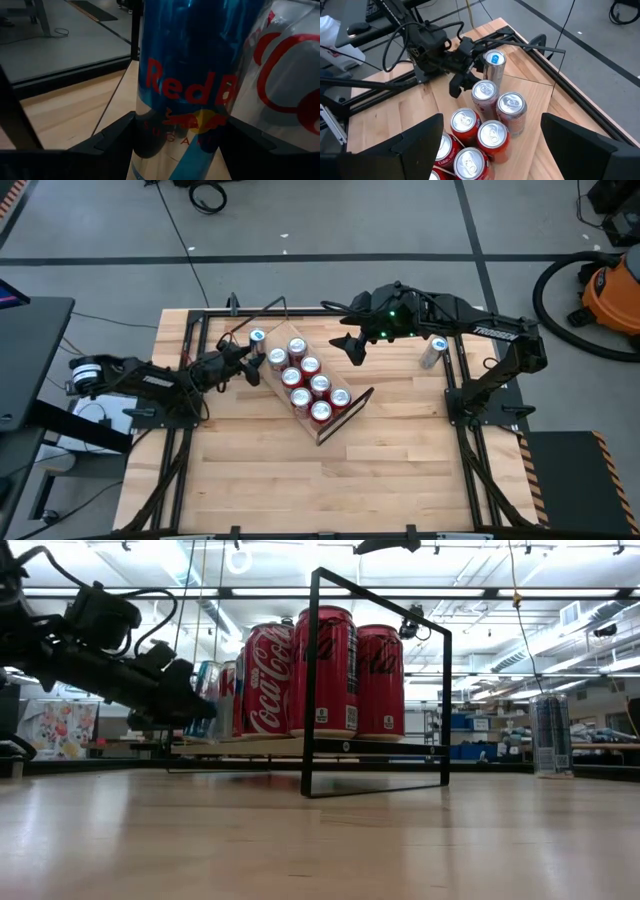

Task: Place canned beverage on shelf
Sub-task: Put the left blue soda can on the shelf

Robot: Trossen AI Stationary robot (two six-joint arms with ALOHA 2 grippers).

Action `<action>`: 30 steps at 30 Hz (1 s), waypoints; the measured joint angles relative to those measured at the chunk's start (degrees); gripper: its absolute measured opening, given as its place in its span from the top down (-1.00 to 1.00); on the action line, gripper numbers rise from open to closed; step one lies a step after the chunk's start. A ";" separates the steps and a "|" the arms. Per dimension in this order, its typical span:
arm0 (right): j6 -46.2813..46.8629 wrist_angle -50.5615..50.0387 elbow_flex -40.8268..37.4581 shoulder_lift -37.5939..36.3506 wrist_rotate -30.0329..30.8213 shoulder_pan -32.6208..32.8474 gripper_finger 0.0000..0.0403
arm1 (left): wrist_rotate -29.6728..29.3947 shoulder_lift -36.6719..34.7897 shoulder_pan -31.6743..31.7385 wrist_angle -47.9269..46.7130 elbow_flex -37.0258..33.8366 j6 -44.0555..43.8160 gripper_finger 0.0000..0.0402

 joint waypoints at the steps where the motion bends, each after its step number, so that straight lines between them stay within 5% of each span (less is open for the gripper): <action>1: -0.05 0.02 0.00 0.00 0.00 -0.02 -0.72 | -0.01 1.00 0.00 0.96 0.00 -0.12 -0.26; 13: -0.51 0.08 0.00 0.00 -0.39 -0.02 -0.72 | -0.07 10.23 1.85 10.86 0.36 -1.60 -0.26; 30: -1.54 0.44 0.15 -0.07 -0.44 -0.02 -0.72 | 2.02 10.32 0.92 8.39 2.02 -1.39 -0.30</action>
